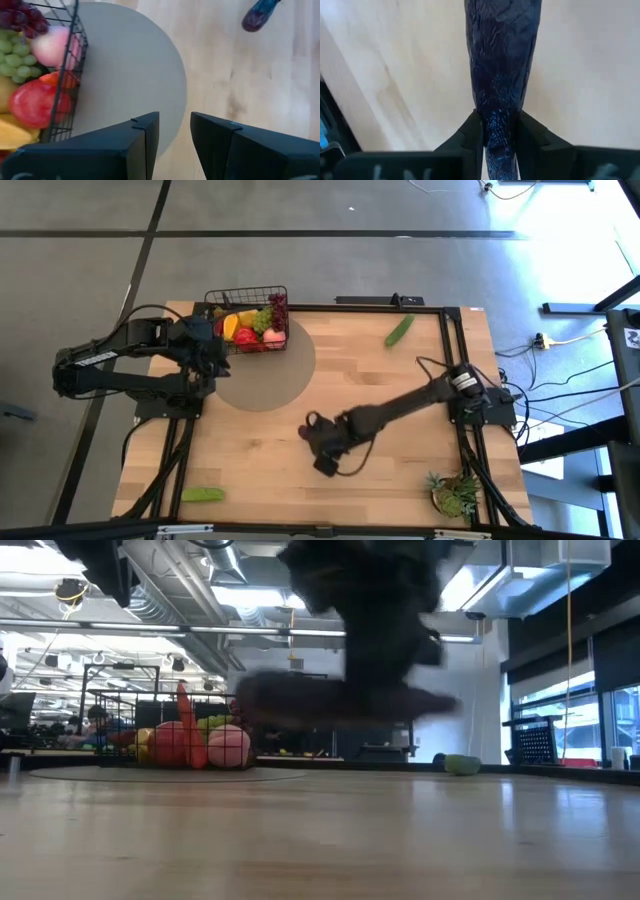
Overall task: Build produce basket
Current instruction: Put the violet eggplant into the black wire basket
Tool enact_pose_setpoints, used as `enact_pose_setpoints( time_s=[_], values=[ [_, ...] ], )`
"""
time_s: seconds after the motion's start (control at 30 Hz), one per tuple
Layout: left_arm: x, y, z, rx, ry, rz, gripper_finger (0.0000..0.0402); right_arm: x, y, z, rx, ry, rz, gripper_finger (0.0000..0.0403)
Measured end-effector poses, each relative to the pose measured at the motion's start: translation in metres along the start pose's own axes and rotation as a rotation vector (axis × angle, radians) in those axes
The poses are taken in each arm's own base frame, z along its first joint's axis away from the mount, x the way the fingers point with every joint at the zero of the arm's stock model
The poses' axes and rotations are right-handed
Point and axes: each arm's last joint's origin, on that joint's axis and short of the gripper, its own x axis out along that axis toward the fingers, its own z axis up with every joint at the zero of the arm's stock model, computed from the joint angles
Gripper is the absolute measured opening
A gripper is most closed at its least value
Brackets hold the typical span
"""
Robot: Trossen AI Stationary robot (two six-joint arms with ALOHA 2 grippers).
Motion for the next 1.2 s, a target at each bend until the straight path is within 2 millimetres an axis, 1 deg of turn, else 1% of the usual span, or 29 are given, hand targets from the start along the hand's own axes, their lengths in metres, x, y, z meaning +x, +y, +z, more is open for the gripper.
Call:
enact_pose_setpoints(
  time_s=[0.1, 0.2, 0.33, 0.5, 0.57, 0.67, 0.8, 0.87, 0.97, 1.07, 1.2],
  values=[
    [0.000, 0.001, 0.000, 0.000, -0.002, 0.036, 0.0100, -0.023, -0.004, 0.023, -0.023, -0.047, -0.026, 0.0063],
    [0.000, 0.002, 0.002, -0.010, -0.020, 0.077, 0.0100, -0.049, -0.009, 0.049, -0.054, -0.135, -0.047, 0.0063],
    [-0.004, 0.004, 0.008, -0.035, -0.121, 0.134, 0.0100, -0.084, -0.025, 0.084, -0.105, -0.268, -0.093, 0.0063],
    [-0.015, 0.006, 0.010, -0.048, -0.248, 0.249, 0.0100, -0.122, -0.055, 0.125, -0.145, -0.442, -0.173, 0.0063],
    [-0.019, 0.008, 0.011, -0.059, -0.285, 0.310, 0.0100, -0.132, -0.070, 0.140, -0.152, -0.497, -0.191, 0.0063],
    [-0.022, 0.009, 0.012, -0.072, -0.324, 0.363, 0.0100, -0.140, -0.094, 0.163, -0.157, -0.586, -0.189, 0.0063],
    [-0.024, 0.010, 0.013, -0.083, -0.352, 0.396, 0.0100, -0.148, -0.124, 0.194, -0.214, -0.714, -0.138, 0.0063],
    [-0.024, 0.010, 0.013, -0.112, -0.358, 0.419, 0.0100, -0.148, -0.139, 0.209, -0.237, -0.789, -0.119, 0.0063],
    [-0.024, 0.012, 0.014, -0.143, -0.366, 0.457, 0.0100, -0.143, -0.162, 0.228, -0.262, -0.849, -0.049, 0.0062],
    [-0.025, 0.013, 0.015, -0.155, -0.382, 0.493, 0.0100, -0.126, -0.182, 0.243, -0.272, -0.864, 0.036, 0.0057],
    [-0.026, 0.014, 0.015, -0.189, -0.400, 0.543, 0.0100, -0.096, -0.201, 0.258, -0.281, -0.870, 0.084, 0.0057]
  ],
)
